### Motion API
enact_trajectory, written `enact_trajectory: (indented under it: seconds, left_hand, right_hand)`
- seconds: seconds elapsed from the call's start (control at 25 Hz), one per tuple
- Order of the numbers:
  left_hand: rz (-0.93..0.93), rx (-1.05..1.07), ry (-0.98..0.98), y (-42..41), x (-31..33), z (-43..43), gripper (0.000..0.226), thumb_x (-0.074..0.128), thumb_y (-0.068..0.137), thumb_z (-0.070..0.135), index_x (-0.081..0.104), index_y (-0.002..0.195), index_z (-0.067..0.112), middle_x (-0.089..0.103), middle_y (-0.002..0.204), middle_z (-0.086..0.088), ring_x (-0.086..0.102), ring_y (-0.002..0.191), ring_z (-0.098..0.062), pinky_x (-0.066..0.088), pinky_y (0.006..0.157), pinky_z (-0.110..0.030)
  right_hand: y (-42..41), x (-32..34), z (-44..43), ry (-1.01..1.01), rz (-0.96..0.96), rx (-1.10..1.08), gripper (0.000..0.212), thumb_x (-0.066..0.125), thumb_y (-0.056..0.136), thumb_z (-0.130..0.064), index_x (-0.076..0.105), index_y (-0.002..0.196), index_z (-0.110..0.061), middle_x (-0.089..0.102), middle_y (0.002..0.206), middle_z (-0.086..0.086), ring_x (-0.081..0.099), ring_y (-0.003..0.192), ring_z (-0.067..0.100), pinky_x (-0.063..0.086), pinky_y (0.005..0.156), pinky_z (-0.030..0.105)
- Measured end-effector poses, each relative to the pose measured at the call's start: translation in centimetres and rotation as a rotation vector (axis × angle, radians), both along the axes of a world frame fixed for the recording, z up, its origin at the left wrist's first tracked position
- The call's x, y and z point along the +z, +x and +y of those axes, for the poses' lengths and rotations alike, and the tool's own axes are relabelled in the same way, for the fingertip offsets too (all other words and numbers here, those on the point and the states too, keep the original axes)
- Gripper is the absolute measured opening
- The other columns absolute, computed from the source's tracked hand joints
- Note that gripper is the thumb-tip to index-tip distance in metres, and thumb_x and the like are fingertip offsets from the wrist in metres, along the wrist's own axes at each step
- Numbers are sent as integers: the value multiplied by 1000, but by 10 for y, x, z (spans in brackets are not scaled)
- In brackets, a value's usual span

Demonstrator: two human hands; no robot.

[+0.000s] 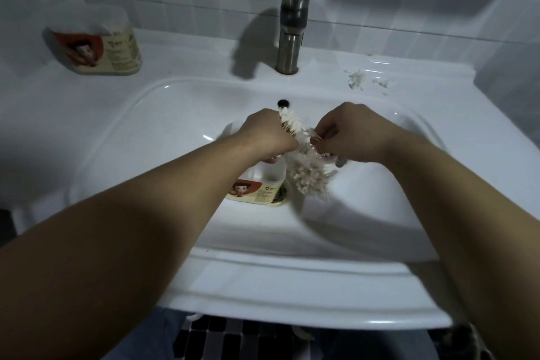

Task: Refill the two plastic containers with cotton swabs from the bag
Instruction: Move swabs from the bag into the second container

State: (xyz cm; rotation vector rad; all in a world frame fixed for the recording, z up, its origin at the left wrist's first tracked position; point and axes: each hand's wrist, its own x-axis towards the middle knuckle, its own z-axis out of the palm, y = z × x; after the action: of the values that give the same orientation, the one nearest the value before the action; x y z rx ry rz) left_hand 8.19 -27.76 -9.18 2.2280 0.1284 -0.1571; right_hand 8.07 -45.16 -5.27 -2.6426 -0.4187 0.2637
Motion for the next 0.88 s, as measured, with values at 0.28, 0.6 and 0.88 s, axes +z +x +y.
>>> enact_trajectory:
  seconds: [0.28, 0.6, 0.88]
  left_hand:
    - [-289, 87, -254, 3, 10, -6, 3, 69, 81, 11, 67, 82, 9, 69, 72, -5, 73, 70, -23, 62, 62, -38]
    - [-152, 8, -338, 3, 2, -8, 5, 71, 83, 7, 70, 82, 11, 75, 80, -9, 77, 77, -23, 65, 69, -48]
    - [-108, -12, -286, 6, -3, -7, 12, 72, 83, 16, 73, 90, 8, 77, 85, -10, 77, 80, -28, 64, 71, -51]
  right_hand:
    - [6, -4, -2, 182, 111, -69, 5, 73, 83, -7, 77, 83, -4, 76, 77, 16, 76, 72, 28, 64, 78, 50]
    - [4, -1, -1, 353, 257, -172, 6, 64, 87, 10, 69, 86, 8, 70, 85, 31, 68, 68, 31, 54, 50, 26]
    - [7, -3, -4, 348, 237, -125, 15, 65, 93, 2, 63, 83, 14, 69, 79, 23, 66, 65, 26, 50, 48, 26]
